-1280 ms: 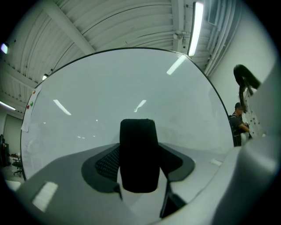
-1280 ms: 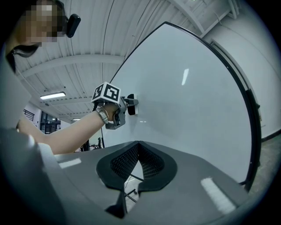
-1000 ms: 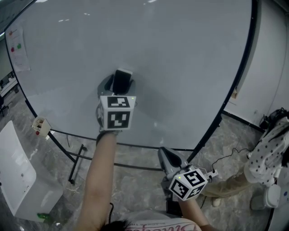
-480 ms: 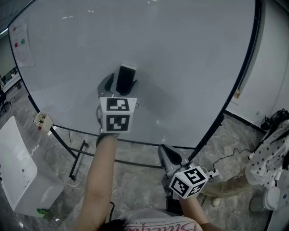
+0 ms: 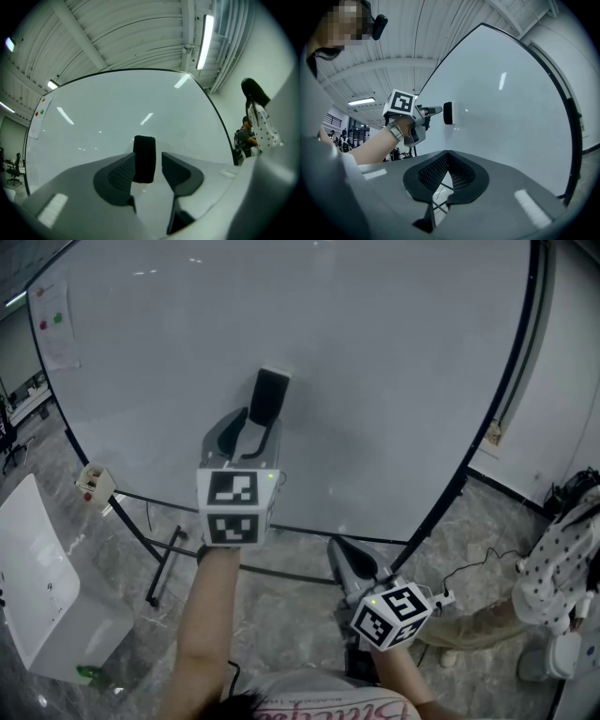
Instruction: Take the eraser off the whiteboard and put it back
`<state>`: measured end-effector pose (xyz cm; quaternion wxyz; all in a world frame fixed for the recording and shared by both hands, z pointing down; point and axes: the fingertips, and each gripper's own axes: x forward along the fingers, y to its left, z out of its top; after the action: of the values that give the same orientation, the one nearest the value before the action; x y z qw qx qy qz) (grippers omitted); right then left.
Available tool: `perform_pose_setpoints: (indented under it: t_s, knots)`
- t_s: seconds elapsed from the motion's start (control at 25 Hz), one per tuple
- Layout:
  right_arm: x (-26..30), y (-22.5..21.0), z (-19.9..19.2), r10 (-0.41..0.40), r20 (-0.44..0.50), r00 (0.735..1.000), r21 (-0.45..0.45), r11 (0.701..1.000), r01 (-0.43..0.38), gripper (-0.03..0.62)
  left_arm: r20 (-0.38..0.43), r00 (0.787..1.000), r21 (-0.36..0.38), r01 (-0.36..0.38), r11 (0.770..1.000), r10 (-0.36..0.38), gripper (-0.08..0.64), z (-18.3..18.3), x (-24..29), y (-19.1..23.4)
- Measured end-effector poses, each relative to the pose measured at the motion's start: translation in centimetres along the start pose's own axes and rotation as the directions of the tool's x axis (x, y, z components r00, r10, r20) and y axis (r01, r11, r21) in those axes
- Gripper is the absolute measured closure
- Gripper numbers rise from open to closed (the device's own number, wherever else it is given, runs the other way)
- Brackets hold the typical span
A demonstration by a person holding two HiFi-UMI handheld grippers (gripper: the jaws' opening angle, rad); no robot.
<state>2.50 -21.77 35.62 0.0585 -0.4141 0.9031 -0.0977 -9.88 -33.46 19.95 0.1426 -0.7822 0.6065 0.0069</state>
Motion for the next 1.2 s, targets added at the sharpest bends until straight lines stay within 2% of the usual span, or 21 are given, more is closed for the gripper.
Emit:
perform_pose_setpoints:
  t_s: [0.12,0.36,0.64,0.84,1.04,1.2]
  knots:
    - [-0.1,0.3,0.1,0.002,0.002,1.000,0.002,1.000,-0.002,0.591,-0.004,1.000,-0.018,0.004,1.000,-0.004,0.457,-0.9,-1.4,-0.2]
    - [-0.1,1.2,0.0,0.018,0.006,1.000,-0.005,1.000,-0.018,0.591,-0.007,1.000,-0.080,-0.012,0.997,0.011,0.558,-3.0,-4.4,-0.3]
    - [-0.4,1.5,0.2,0.001,0.020,1.000,-0.025,1.000,-0.001,0.592,-0.040,0.999,-0.196,0.025,0.980,-0.034,0.558,-6.1,-7.9,-1.5]
    - [-0.4,1.6,0.5,-0.007,0.033,0.999,-0.039,0.999,0.009,0.592,-0.039,0.996,-0.314,0.067,0.947,-0.083,0.560,-8.3,-10.5,-2.4]
    - [-0.3,2.2,0.3,-0.004,0.027,1.000,-0.053,0.999,0.005,0.592,-0.087,0.992,-0.370,0.054,0.927,-0.092,0.560,-11.2,-12.7,-3.1]
    - [-0.3,2.4,0.0,-0.006,0.020,1.000,-0.061,0.998,0.007,0.592,-0.085,0.992,-0.397,0.055,0.916,-0.096,0.560,-12.0,-14.2,-3.4]
